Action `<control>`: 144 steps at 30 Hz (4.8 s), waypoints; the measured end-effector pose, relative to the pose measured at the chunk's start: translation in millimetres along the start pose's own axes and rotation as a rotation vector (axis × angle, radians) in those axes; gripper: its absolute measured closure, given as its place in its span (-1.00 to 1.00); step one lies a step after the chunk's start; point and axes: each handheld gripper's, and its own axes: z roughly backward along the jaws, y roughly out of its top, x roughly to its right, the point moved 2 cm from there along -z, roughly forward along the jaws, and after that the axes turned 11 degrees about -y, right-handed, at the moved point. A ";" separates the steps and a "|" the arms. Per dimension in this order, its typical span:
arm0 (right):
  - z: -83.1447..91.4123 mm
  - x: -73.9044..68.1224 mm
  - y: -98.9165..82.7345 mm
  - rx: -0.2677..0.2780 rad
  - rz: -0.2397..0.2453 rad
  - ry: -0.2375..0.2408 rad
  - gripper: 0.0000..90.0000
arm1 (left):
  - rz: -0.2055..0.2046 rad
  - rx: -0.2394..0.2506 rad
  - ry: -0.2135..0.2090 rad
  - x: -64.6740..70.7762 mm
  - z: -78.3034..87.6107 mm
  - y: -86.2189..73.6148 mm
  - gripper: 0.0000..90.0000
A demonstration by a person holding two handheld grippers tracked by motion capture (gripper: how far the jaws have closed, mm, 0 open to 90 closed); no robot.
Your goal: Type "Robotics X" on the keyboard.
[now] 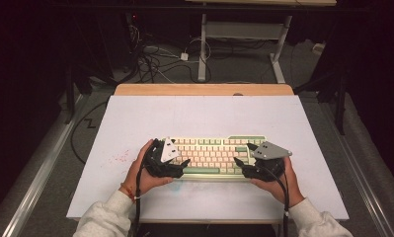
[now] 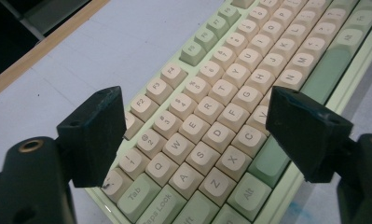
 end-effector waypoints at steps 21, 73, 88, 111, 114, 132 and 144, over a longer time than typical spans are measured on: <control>2.4 0.4 -0.3 0.012 -0.012 -0.090 -0.60 | -0.057 0.033 0.040 9.8 2.7 3.9 -0.65; 44.3 12.0 -18.1 0.006 0.018 -0.196 -0.56 | -0.080 0.026 0.093 14.4 44.3 -32.3 -0.65; 56.4 19.9 -34.5 -0.013 0.007 -0.218 -0.55 | -0.067 -0.009 0.130 15.7 49.8 -56.2 -0.65; 66.0 28.7 -65.9 -0.025 -0.055 -0.244 -0.55 | 0.002 -0.055 0.134 12.4 63.0 -90.4 -0.65; 67.3 27.5 -71.5 -0.030 -0.053 -0.245 -0.55 | 0.005 -0.065 0.136 13.8 64.0 -93.2 -0.65; 70.7 18.4 -71.7 -0.014 -0.025 -0.241 -0.55 | 0.003 -0.045 0.121 17.7 66.6 -95.6 -0.65; 69.2 18.5 -73.2 -0.018 -0.013 -0.238 -0.55 | 0.003 -0.055 0.114 17.5 65.6 -95.9 -0.65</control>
